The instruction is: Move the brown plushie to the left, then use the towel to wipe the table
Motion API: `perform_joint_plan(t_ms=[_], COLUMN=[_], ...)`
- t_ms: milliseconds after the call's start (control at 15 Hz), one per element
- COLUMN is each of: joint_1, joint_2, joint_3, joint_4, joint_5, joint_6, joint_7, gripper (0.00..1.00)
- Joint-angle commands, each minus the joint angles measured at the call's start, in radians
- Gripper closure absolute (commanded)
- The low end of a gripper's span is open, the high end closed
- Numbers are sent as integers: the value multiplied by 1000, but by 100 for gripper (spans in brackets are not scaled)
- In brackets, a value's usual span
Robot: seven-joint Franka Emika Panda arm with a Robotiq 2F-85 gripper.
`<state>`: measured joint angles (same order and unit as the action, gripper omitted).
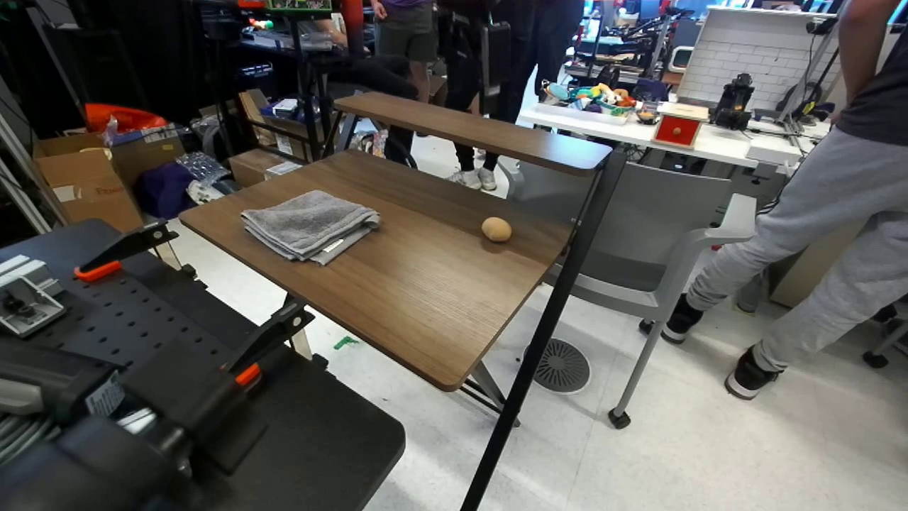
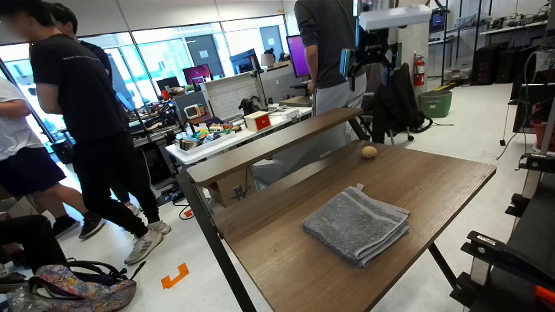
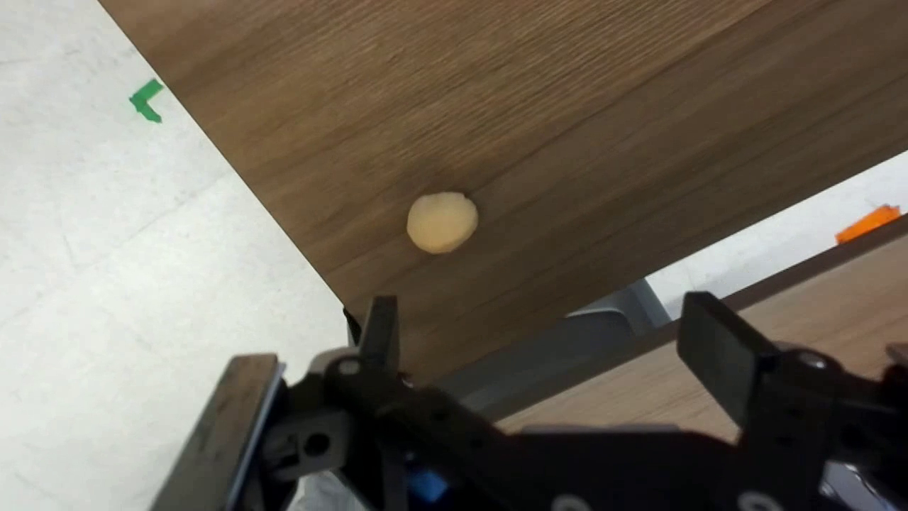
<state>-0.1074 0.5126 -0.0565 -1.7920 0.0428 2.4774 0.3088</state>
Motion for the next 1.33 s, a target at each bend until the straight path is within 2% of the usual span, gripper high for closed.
perform_joint_plan(t_ms=[0,133,200,267,533,667,933,1267], joint_1=[-66,-89,-87,-58,-59,-12,53,76], joint_2=[121,160,146,140,149,201,369,543], joint_3=[59,96,109,58,82,18,-104,-168], joint_4=[66,86,80,51,67,113,275,431], joint_5=[157,231,253,211,237,193,141,120], joint_6=[138,154,113,136,134,169,157,109], joint_7=[-136,-167,-164,-142,-145,-69,95,212], gripper=[0,0,0,0,0,0,0,0])
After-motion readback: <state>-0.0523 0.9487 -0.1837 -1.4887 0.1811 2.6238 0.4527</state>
